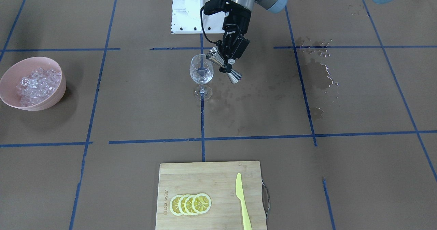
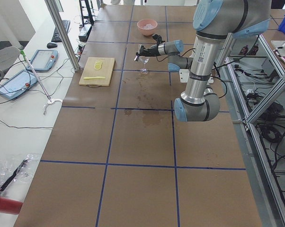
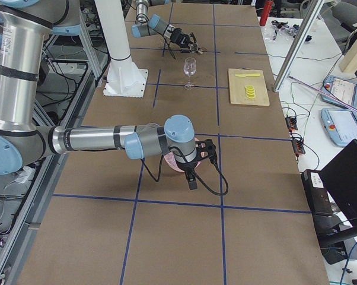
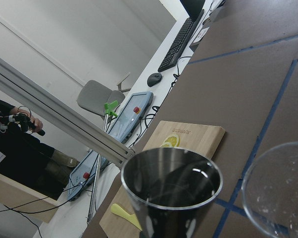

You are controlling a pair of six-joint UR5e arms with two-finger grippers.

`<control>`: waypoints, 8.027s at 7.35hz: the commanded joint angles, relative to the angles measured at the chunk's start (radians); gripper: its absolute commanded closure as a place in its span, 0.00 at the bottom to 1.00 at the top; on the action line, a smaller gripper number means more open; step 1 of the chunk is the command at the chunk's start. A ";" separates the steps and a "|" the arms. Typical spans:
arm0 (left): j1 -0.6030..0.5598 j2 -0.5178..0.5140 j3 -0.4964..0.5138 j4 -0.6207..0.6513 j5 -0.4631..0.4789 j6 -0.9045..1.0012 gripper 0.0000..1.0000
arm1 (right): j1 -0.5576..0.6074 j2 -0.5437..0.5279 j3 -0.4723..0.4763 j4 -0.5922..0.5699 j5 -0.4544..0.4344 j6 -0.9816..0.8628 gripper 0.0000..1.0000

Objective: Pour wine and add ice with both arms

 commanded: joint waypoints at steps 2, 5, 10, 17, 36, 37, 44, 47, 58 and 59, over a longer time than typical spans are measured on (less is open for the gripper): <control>-0.001 -0.010 0.004 0.007 0.077 0.158 1.00 | 0.000 -0.004 0.000 0.000 0.001 0.001 0.00; 0.004 -0.024 0.040 0.007 0.115 0.209 1.00 | 0.003 -0.004 0.000 0.000 0.001 0.003 0.00; 0.019 -0.042 0.064 0.009 0.161 0.293 1.00 | 0.003 -0.005 0.001 0.000 0.006 0.029 0.00; 0.047 -0.068 0.054 0.007 0.196 0.572 1.00 | 0.005 -0.004 -0.003 0.000 0.004 0.029 0.00; -0.100 0.466 -0.015 -0.780 -0.281 0.197 1.00 | 0.008 -0.004 -0.029 0.002 0.004 0.024 0.00; -0.102 0.540 -0.015 -0.853 -0.284 0.130 1.00 | 0.008 -0.005 -0.028 0.002 0.004 0.024 0.00; -0.110 0.656 0.110 -0.884 -0.314 -0.682 1.00 | 0.014 -0.005 -0.017 0.003 0.003 0.024 0.00; -0.098 0.651 0.269 -1.036 -0.200 -0.803 1.00 | 0.014 -0.016 -0.022 0.038 0.001 0.026 0.00; 0.045 0.617 0.322 -1.028 -0.124 -0.868 1.00 | 0.029 -0.034 -0.015 0.038 0.003 0.024 0.00; 0.045 0.614 0.324 -1.027 -0.126 -0.867 1.00 | 0.029 -0.037 -0.015 0.038 0.003 0.024 0.00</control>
